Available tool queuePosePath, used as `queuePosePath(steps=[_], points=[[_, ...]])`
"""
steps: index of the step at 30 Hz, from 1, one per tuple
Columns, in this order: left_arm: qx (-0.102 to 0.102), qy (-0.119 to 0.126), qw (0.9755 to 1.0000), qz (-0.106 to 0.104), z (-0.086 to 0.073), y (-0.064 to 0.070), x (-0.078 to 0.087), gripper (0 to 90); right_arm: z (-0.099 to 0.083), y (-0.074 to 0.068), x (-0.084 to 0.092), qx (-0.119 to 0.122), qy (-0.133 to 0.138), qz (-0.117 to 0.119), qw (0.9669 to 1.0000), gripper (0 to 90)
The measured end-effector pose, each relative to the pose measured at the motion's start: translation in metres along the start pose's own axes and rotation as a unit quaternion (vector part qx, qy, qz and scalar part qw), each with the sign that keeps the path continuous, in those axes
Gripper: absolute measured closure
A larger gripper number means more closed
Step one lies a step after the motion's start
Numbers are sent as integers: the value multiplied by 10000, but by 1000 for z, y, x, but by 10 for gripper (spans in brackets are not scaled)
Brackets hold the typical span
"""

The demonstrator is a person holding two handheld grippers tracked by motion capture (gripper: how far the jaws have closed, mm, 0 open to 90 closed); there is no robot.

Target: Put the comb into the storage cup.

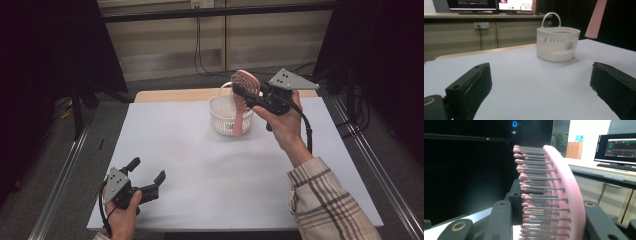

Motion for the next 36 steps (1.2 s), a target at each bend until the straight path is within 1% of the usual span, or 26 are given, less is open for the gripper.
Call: queuePosePath(steps=[2, 4, 7, 10, 11, 14, 17, 21, 24, 26, 27, 28, 30, 33, 36], points=[[42, 14, 10000, 22, 0, 0, -1, 39, 2, 3, -2, -47, 23, -34, 10000, 622], [-12, -2, 10000, -5, 0, 0, -1, 39, 3, 6, -4, -39, 48, -94, 9999, 622], [-21, -42, 10000, -17, -1, 0, -2, 39, 6, 10, -7, -86, 83, -142, 9998, 622], [-1, -4, 10000, -47, -1, 1, -2, 39, 8, 13, -11, -60, 71, -185, 9998, 622], [-4, 3, 10000, -43, 0, 2, -3, 39, 9, 14, -12, -89, 50, -240, 9997, 622], [-49, -31, 10000, -47, 0, 2, -3, 39, 8, 16, -16, -165, 52, -293, 9994, 622], [-70, -60, 9999, -43, 0, 1, -3, 39, 9, 18, -19, -175, 54, -357, 9992, 623], [38, 28, 10000, -65, 0, 2, -3, 39, 11, 20, -23, -191, 74, -419, 9989, 623], [44, -25, 9999, -101, -1, 1, -2, 39, 13, 22, -26, -225, 90, -461, 9986, 623], [88, -28, 9999, -94, -2, 0, -3, 35, 14, 23, -27, -257, 67, -478, 9985, 623], [149, 17, 9998, -89, -2, 0, -3, 35, 13, 23, -28, -297, 110, -491, 9983, 623], [163, 11, 9998, -99, -2, 0, -2, 35, 12, 23, -28, -302, 113, -478, 9983, 623], [149, 15, 9998, -100, -2, 0, -2, 35, 12, 23, -30, -288, 157, -506, 9982, 623], [129, -3, 9998, -128, -2, 0, -2, 35, 12, 24, -32, -347, 233, -538, 9977, 624], [130, -9, 9998, -145, -2, 1, -2, 35, 12, 24, -35, -345, 226, -574, 9975, 623]])
Point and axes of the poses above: each handheld gripper's, and its own axes: x roughly backward along the jaws, z roughly out of its top, y roughly to its right, the point moved 1 cm from there along -x, roughly forward along the jaws, and after that the axes turned 14 degrees about -z, right-handed, at the moved point
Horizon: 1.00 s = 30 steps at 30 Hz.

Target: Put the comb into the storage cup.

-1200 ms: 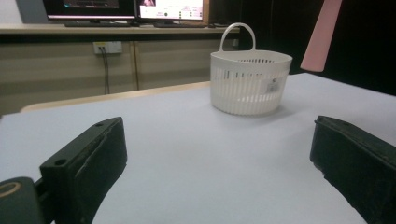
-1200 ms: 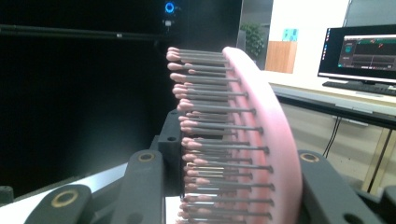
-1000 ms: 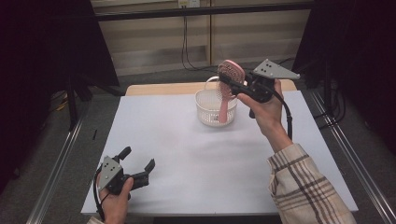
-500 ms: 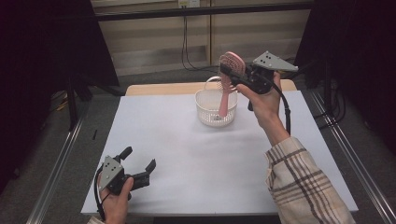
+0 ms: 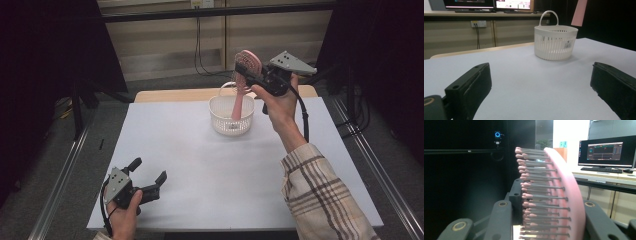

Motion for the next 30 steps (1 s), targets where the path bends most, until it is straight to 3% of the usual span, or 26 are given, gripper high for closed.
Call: queuePosePath(steps=[14, 24, 30], points=[[22, 26, 10000, -52, 1, 1, -1, 35, -2, 3, -14, -64, 135, -226, 9996, 624], [-38, 11, 9999, -94, 1, 3, -3, 36, -3, 2, -25, -9, 137, -229, 9996, 624], [-36, 17, 9999, -112, 1, 3, -3, 35, -10, 4, -31, -196, 82, -251, 9995, 623]])
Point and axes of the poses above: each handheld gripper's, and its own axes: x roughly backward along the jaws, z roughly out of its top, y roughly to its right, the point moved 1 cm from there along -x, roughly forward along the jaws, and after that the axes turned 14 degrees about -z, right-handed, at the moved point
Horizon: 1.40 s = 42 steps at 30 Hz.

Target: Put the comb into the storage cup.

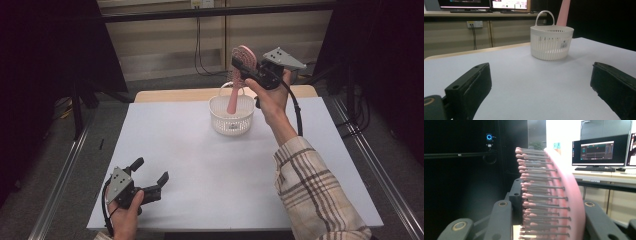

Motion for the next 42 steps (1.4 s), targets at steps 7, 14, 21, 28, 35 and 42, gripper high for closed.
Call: queuePosePath(steps=[7, 14, 21, 28, 35, 42], points=[[-36, -43, 10000, -39, 0, 0, -1, 35, -10, 1, -5, 46, -82, 7, 10000, 624], [-61, -62, 10000, -42, 0, 0, -1, 35, -24, 4, -6, -12, -137, -28, 9999, 624], [-47, -51, 10000, -47, 0, 1, -1, 35, -39, 8, -5, -31, -199, -120, 9997, 625], [-62, 4, 10000, 1, 1, 0, 1, 35, -51, 9, -6, -52, -278, -178, 9994, 625], [-38, -11, 10000, -16, 0, 0, 0, 35, -61, 9, -7, 49, -286, -217, 9993, 625], [-19, -10, 10000, -18, 0, 0, 0, 35, -70, 13, -8, -21, -302, -301, 9991, 624]])
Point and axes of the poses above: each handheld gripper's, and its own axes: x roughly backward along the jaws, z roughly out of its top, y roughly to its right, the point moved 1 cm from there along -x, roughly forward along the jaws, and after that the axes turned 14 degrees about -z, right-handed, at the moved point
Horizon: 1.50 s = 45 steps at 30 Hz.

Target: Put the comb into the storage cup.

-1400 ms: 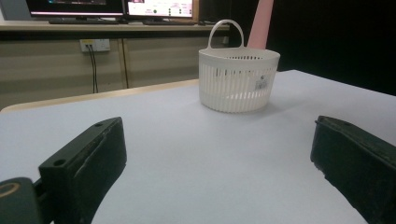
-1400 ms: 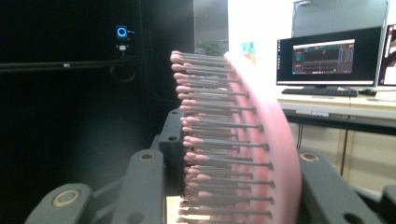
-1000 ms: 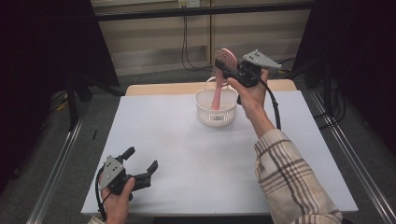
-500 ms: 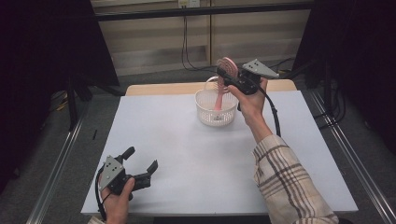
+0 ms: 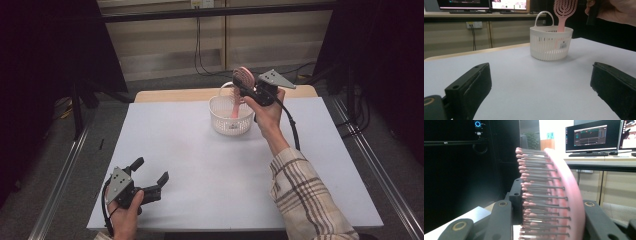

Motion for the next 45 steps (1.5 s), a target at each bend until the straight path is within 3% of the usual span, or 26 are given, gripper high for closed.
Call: queuePosePath(steps=[23, 25, 33, 45], points=[[12, 7, 10000, 11, 0, 0, 1, 35, -24, -1, -8, -191, -133, -142, 9996, 624], [-53, -1, 10000, 24, 1, -1, 1, 35, -26, -1, -8, -216, -157, -136, 9996, 624], [-48, -21, 10000, 6, 0, -1, 1, 35, -35, 6, -7, -319, -212, -192, 9991, 622], [-30, -21, 10000, -10, 0, 0, 0, 35, -34, 17, -6, -213, -308, -328, 9988, 603]])
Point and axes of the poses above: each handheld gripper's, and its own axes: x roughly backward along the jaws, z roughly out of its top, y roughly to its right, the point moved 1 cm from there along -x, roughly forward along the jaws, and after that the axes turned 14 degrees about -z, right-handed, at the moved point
